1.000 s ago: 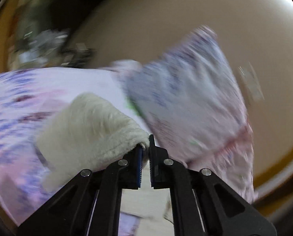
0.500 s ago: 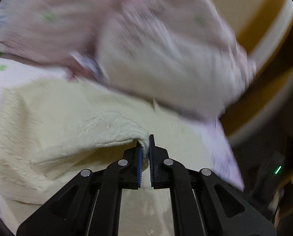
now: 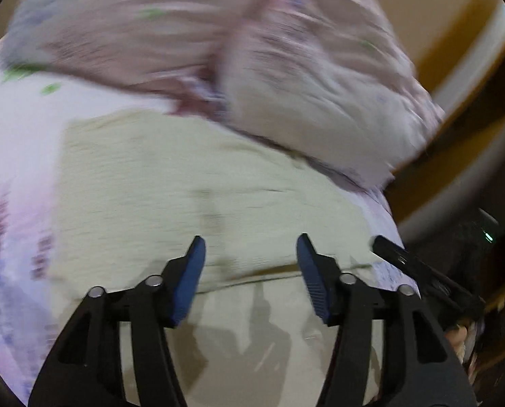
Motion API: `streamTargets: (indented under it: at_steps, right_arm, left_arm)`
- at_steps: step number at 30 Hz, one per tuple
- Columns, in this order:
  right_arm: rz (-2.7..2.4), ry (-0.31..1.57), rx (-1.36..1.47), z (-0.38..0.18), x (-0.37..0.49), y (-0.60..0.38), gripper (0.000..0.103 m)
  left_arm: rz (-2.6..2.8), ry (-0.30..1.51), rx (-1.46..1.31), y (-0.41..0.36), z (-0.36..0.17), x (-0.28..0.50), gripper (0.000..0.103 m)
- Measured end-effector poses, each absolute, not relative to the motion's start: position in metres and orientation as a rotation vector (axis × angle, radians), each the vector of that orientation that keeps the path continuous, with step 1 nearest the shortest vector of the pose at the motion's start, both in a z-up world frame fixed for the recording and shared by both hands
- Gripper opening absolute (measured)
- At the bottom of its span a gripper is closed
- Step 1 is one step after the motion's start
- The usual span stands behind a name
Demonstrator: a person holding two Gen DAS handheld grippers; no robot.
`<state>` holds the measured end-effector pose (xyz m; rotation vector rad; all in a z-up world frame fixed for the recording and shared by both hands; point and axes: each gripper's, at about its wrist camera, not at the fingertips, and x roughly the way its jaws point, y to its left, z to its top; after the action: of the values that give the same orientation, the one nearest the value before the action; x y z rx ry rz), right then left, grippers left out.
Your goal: Fold small clothes
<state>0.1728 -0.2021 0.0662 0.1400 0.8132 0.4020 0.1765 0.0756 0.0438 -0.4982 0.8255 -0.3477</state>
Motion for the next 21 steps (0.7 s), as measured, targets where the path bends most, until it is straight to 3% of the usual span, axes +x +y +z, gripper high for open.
streamTargets:
  at_steps: [7,13,14,15,17,21]
  right_arm:
    - [0.606,0.758,-0.262,0.058,0.162,-0.087,0.06]
    - [0.556,0.74,-0.529,0.028,0.162,-0.041,0.058]
    - [0.531,0.75,-0.538,0.023,0.166,-0.041,0.04]
    - [0.526,0.772,-0.523,0.02,0.17,-0.043,0.014]
    - [0.528,0.819,-0.415,0.023,0.181,-0.054,0.006]
    - [0.462,0.775,-0.123,0.054,0.192,-0.106,0.006]
  left_arm:
    - [-0.242,0.911,-0.55,0.112,0.002,0.177,0.046]
    - [-0.261,0.902,-0.572,0.119,-0.001,0.178,0.046]
    - [-0.267,0.9,-0.574,0.119,-0.001,0.178,0.046]
    - [-0.27,0.899,-0.575,0.12,-0.002,0.178,0.046]
    - [-0.277,0.897,-0.581,0.12,-0.002,0.177,0.046]
    - [-0.281,0.895,-0.584,0.12,-0.002,0.177,0.046]
